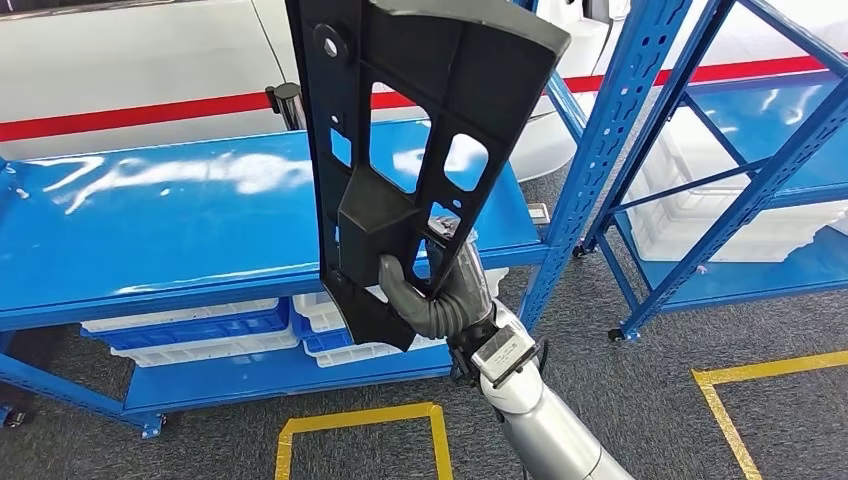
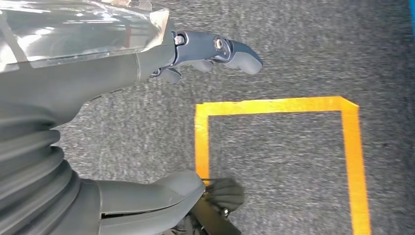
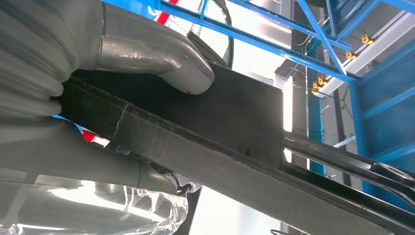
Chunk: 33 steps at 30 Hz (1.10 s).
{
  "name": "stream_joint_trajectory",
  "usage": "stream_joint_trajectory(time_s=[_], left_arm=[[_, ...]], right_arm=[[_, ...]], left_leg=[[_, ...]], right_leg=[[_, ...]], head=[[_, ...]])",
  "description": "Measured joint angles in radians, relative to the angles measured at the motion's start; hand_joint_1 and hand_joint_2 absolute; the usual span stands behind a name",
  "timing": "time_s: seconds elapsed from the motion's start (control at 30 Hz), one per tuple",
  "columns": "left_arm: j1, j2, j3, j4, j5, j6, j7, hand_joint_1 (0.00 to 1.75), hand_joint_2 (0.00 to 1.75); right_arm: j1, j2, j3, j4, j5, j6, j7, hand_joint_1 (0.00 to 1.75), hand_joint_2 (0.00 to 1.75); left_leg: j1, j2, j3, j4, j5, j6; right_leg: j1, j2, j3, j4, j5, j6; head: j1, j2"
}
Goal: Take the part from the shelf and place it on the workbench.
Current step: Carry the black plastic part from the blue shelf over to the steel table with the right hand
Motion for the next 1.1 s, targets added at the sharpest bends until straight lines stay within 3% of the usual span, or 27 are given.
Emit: stream_joint_trajectory(time_s=[0.03,0.07,0.13,0.2,0.27,0.33,0.37,0.43,0.5,0.53,0.57,0.63,0.7,0.73,0.77,0.83,0.87,0.9,1.0,1.03,1.07,1.1], left_arm=[[0.000,0.000,0.000,0.000,0.000,0.000,0.000,0.00,1.75],[0.000,0.000,0.000,0.000,0.000,0.000,0.001,0.00,1.75],[0.000,0.000,0.000,0.000,-0.001,0.001,0.000,0.00,1.75],[-0.001,0.000,0.000,0.000,-0.002,0.001,-0.002,0.00,1.75],[0.000,0.000,0.000,0.000,-0.004,0.001,-0.003,0.00,1.75],[0.003,0.000,0.000,0.000,-0.005,0.000,-0.003,0.00,1.75],[0.004,-0.001,0.000,0.000,-0.005,0.000,-0.003,0.00,1.75],[0.005,-0.002,0.000,0.001,-0.003,0.001,-0.002,0.00,1.75],[0.006,-0.001,0.000,0.001,0.000,0.003,0.000,0.00,1.75],[0.007,-0.002,0.000,0.002,0.001,0.003,0.001,0.00,1.75],[0.008,-0.002,0.001,0.002,0.003,0.004,0.001,0.00,1.75],[0.009,-0.003,0.002,0.001,0.005,0.004,0.001,0.00,1.75],[0.007,-0.004,0.004,0.000,0.010,0.005,0.002,0.00,1.75],[0.005,-0.004,0.006,0.000,0.012,0.008,0.004,0.00,1.75],[0.003,-0.005,0.009,-0.001,0.015,0.011,0.006,0.00,1.75],[0.000,-0.007,0.016,0.000,0.019,0.016,0.007,0.00,1.75],[0.000,-0.007,0.018,0.000,0.020,0.016,0.005,0.00,1.75],[0.000,-0.009,0.019,0.000,0.021,0.016,0.003,0.00,1.75],[-0.002,-0.012,0.021,0.000,0.017,0.016,-0.001,0.00,1.75],[-0.002,-0.013,0.021,0.000,0.015,0.017,-0.002,0.00,1.75],[-0.003,-0.013,0.021,0.000,0.014,0.018,-0.002,0.00,1.75],[-0.003,-0.014,0.021,0.000,0.014,0.019,-0.003,0.00,1.75]], right_arm=[[0.004,0.000,0.000,0.000,0.004,0.001,0.001,1.75,1.75],[0.009,0.000,0.000,-0.001,0.009,0.002,0.001,1.75,1.75],[0.014,0.000,0.000,-0.003,0.020,0.006,0.002,1.75,1.75],[0.019,0.000,0.000,-0.008,0.030,0.009,0.001,1.75,1.75],[0.025,0.000,0.001,-0.012,0.038,0.012,-0.003,1.75,1.75],[0.032,0.000,0.004,-0.013,0.044,0.016,-0.008,1.75,1.75],[0.036,-0.001,0.005,-0.013,0.045,0.019,-0.011,1.75,1.75],[0.039,-0.003,0.007,-0.012,0.046,0.027,-0.018,1.75,1.75],[0.041,-0.004,0.010,-0.005,0.040,0.040,-0.029,1.75,1.75],[0.041,-0.005,0.012,0.001,0.037,0.046,-0.035,1.75,1.75],[0.041,-0.005,0.014,0.008,0.034,0.052,-0.040,1.75,1.75],[0.036,-0.004,0.020,0.022,0.029,0.061,-0.043,1.75,1.75],[0.016,0.000,0.026,0.036,0.018,0.074,-0.040,1.75,1.75],[0.002,0.005,0.029,0.046,0.011,0.082,-0.036,1.75,1.75],[-0.012,0.009,0.031,0.058,0.005,0.090,-0.033,1.75,1.75],[-0.029,0.015,0.033,0.083,-0.001,0.099,-0.029,1.75,1.75],[-0.034,0.018,0.035,0.094,-0.001,0.102,-0.027,1.75,1.75],[-0.039,0.022,0.038,0.104,-0.001,0.105,-0.027,1.75,1.75],[-0.056,0.038,0.052,0.130,0.002,0.109,-0.026,1.75,1.75],[-0.060,0.043,0.057,0.139,0.006,0.109,-0.025,1.75,1.75],[-0.062,0.047,0.061,0.147,0.009,0.108,-0.024,1.75,1.75],[-0.062,0.050,0.064,0.154,0.013,0.107,-0.023,1.75,1.75]], left_leg=[[0.001,0.000,0.004,0.029,-0.003,-0.002],[0.002,0.000,0.025,0.024,0.013,-0.003],[0.003,0.000,0.116,-0.083,0.056,0.002],[-0.001,-0.003,0.204,-0.210,0.062,0.013],[-0.009,-0.005,0.226,-0.254,0.056,0.027],[-0.012,-0.001,0.213,-0.259,0.074,0.045],[-0.012,0.002,0.204,-0.264,0.087,0.056],[-0.011,0.006,0.179,-0.270,0.116,0.070],[-0.013,0.007,0.144,-0.269,0.143,0.074],[-0.014,0.008,0.125,-0.268,0.157,0.074],[-0.015,0.008,0.107,-0.267,0.171,0.072],[-0.015,0.008,0.073,-0.264,0.197,0.067],[-0.018,0.007,0.047,-0.258,0.221,0.058],[-0.019,0.007,0.040,-0.256,0.233,0.053],[-0.020,0.008,0.035,-0.257,0.245,0.047],[-0.015,0.006,0.029,-0.264,0.267,0.035],[-0.012,0.004,0.023,-0.260,0.257,0.029],[-0.009,0.003,0.013,-0.238,0.222,0.023],[-0.004,0.000,-0.030,-0.059,0.059,0.006],[-0.003,0.000,-0.036,0.001,0.038,0.002],[-0.002,0.000,-0.029,0.034,0.041,0.000],[-0.001,0.000,-0.005,0.032,0.060,0.000]], right_leg=[[0.000,0.000,-0.013,0.001,0.010,0.002],[0.000,0.000,-0.026,0.003,0.018,0.005],[0.000,0.000,-0.048,0.007,0.034,0.012],[0.003,0.000,-0.062,0.010,0.049,0.024],[0.004,-0.002,-0.067,0.007,0.063,0.038],[0.004,-0.002,-0.071,0.007,0.072,0.052],[0.005,-0.001,-0.081,0.022,0.056,0.052],[0.006,0.001,-0.118,0.111,-0.026,0.039],[0.006,0.002,-0.150,0.241,-0.107,0.031],[0.006,0.002,-0.152,0.287,-0.120,0.035],[0.006,0.002,-0.139,0.305,-0.114,0.044],[0.006,0.002,-0.064,0.242,-0.075,0.060],[0.009,0.003,0.054,0.089,-0.073,0.057],[0.011,0.004,0.092,0.027,-0.083,0.051],[0.014,0.005,0.112,-0.012,-0.093,0.044],[0.011,0.005,0.100,-0.024,-0.085,0.028],[0.008,0.003,0.090,-0.023,-0.073,0.018],[0.004,0.001,0.079,-0.024,-0.059,0.009],[0.004,-0.001,0.035,-0.021,-0.014,-0.004],[0.005,-0.001,0.018,-0.019,-0.001,-0.003],[0.006,-0.001,0.001,-0.016,0.010,-0.001],[0.006,-0.001,-0.016,-0.012,0.020,0.002]], head=[[0.000,0.000],[0.000,0.000],[0.000,0.000],[0.001,0.000],[0.002,0.000],[0.003,0.000],[0.003,0.000],[0.005,0.000],[0.007,0.000],[0.007,0.000],[0.007,0.000],[0.007,0.000],[0.007,0.000],[0.007,0.000],[0.006,0.000],[0.003,0.000],[0.003,0.000],[0.002,0.000],[-0.001,0.000],[-0.001,0.000],[-0.001,0.000],[-0.001,0.000]])
